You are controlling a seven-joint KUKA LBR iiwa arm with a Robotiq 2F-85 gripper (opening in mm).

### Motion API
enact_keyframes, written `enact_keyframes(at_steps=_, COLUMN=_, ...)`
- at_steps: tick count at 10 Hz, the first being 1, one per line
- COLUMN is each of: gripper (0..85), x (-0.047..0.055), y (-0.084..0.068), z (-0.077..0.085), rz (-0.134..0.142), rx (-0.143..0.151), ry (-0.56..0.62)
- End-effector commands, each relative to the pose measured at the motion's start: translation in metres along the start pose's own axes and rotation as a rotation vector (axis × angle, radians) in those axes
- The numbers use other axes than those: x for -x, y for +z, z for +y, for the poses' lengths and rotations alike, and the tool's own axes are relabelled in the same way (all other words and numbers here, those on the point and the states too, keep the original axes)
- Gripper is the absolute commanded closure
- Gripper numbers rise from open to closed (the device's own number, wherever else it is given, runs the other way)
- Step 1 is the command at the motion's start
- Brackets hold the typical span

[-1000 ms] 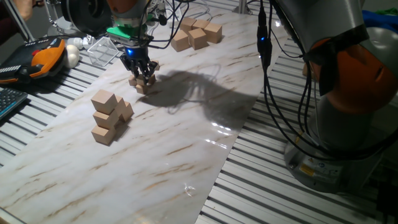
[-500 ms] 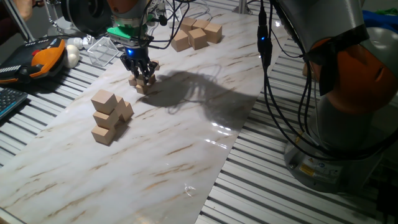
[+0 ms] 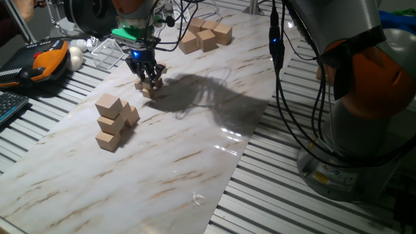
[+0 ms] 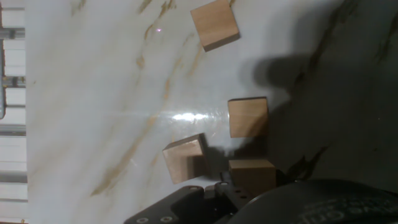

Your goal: Stack the blocks into a pyramid shape

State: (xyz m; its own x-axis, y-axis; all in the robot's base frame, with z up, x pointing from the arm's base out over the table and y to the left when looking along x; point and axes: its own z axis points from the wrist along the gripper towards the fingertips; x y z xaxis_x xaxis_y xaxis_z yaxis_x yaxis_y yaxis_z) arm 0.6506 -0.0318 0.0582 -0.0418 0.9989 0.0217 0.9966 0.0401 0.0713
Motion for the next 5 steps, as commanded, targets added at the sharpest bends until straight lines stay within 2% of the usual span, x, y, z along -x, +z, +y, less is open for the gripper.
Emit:
enact_keyframes(at_steps=1, gripper=51.0, x=0.0001, y=0.0001, z=-0.0003, rz=0.000, rx=0.000, ry=0.000)
enact_keyframes(at_steps=2, gripper=51.0, x=0.0001, y=0.0002, z=-0.0003, rz=-0.001, rx=0.000, ry=0.000)
enact_keyframes(at_steps=3, gripper=34.0, x=-0.0001, y=0.0007, z=-0.0003, rz=0.000, rx=0.000, ry=0.000)
enact_keyframes(at_steps=5, gripper=34.0, x=0.0001, y=0.0011, z=-0.0004, rz=0.002, rx=-0.001, ry=0.000)
